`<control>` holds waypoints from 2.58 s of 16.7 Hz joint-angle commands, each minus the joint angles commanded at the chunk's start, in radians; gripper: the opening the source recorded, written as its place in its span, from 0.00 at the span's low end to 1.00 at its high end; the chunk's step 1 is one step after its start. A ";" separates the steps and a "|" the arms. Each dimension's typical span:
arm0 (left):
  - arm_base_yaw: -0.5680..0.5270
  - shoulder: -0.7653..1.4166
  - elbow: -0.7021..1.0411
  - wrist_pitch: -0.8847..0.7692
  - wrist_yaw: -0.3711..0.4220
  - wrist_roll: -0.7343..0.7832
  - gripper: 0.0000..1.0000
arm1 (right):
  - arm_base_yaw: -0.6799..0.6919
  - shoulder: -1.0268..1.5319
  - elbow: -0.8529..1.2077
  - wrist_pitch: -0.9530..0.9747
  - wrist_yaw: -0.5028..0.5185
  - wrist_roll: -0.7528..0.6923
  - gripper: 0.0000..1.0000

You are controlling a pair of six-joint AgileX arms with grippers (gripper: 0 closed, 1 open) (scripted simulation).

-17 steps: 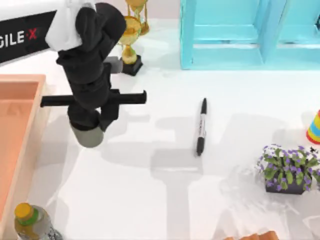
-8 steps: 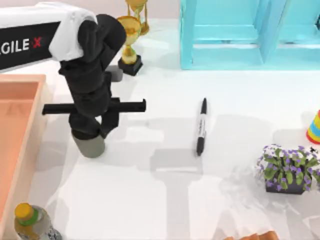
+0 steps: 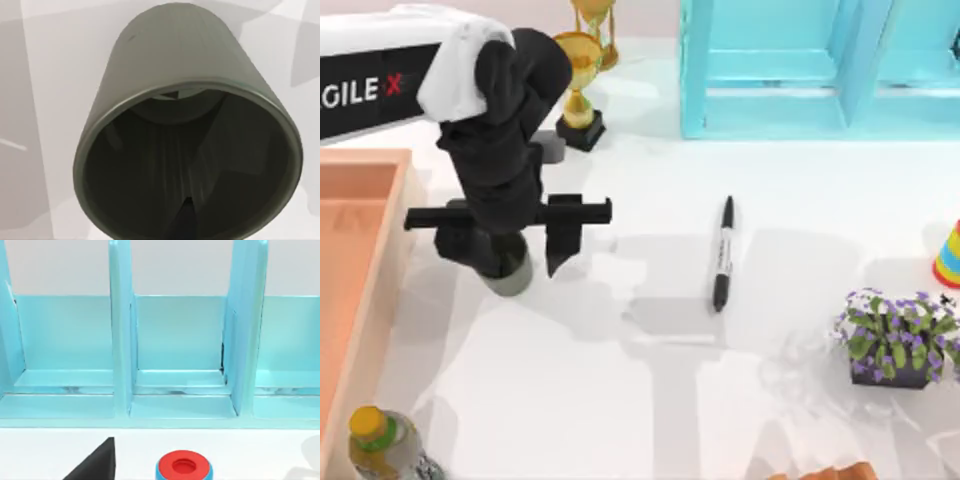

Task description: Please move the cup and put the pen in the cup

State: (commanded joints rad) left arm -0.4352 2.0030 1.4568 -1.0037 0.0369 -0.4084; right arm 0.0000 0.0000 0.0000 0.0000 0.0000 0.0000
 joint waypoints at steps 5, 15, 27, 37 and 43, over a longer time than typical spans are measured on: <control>0.000 0.000 0.000 0.000 0.000 0.000 1.00 | 0.000 0.000 0.000 0.000 0.000 0.000 1.00; -0.001 0.006 0.070 -0.069 0.001 -0.005 1.00 | 0.000 0.000 0.000 0.000 0.000 0.000 1.00; -0.008 -0.002 0.589 -0.592 0.000 -0.006 1.00 | 0.000 0.000 0.000 0.000 0.000 0.000 1.00; -0.054 0.117 0.708 -0.568 0.030 -0.028 1.00 | 0.000 0.000 0.000 0.000 0.000 0.000 1.00; -0.190 0.500 0.998 -0.477 0.113 -0.074 1.00 | 0.000 0.000 0.000 0.000 0.000 0.000 1.00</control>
State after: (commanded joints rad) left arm -0.6254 2.5025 2.4544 -1.4803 0.1496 -0.4819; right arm 0.0000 0.0000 0.0000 0.0000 0.0000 0.0000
